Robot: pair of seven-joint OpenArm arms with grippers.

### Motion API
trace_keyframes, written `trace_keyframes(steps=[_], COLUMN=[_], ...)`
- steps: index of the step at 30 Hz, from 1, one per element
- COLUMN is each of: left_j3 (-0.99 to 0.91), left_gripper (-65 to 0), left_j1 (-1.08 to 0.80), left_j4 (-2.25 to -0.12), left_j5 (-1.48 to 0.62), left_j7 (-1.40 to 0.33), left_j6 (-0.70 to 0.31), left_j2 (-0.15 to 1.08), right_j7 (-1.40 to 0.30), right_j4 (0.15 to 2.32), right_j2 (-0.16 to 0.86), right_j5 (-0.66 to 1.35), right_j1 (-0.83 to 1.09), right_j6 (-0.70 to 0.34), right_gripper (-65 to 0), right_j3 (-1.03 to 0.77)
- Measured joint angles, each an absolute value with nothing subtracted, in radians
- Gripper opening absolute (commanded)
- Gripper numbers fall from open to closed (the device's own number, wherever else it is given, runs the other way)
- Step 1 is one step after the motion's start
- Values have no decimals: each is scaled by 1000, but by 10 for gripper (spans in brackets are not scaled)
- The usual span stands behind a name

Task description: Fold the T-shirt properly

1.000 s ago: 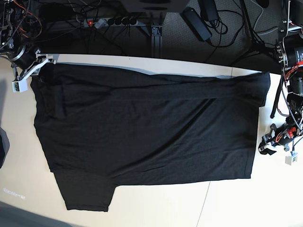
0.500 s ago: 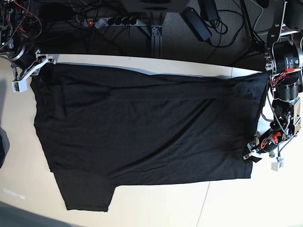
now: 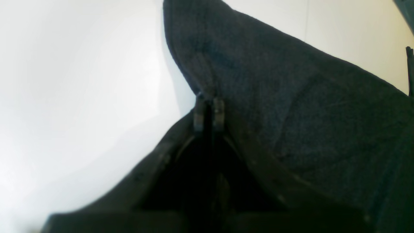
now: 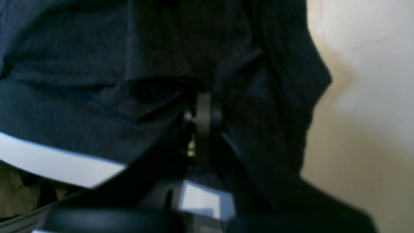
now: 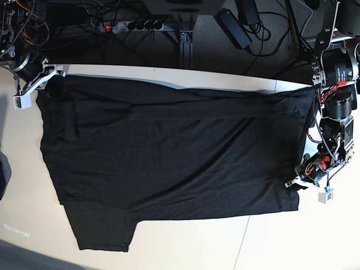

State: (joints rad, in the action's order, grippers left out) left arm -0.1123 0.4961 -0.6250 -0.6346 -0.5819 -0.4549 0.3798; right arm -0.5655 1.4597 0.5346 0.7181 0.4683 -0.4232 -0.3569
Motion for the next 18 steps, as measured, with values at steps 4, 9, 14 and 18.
trace_keyframes(steps=[4, 9, 14, 18], left_j3=[-112, -112, -112, -112], left_gripper=[-650, -650, -650, -650], left_j1=[496, 496, 497, 500], left_j4=[-625, -625, -625, -626], left_j5=[-632, -630, -633, -637], left_j7=[-582, -587, -598, -644], left_j6=[-455, -455, -455, -490], left_j2=[380, 380, 380, 381], right_j7=[-614, -700, -701, -709], right_j4=[1503, 1605, 1674, 1666], right_j2=[534, 524, 531, 533], right_j5=[747, 788, 822, 795], right_j1=[474, 485, 457, 378], right_j6=[-424, -424, -425, -425], right_gripper=[-650, -650, -650, -650], right_j3=[-390, -479, -558, -565])
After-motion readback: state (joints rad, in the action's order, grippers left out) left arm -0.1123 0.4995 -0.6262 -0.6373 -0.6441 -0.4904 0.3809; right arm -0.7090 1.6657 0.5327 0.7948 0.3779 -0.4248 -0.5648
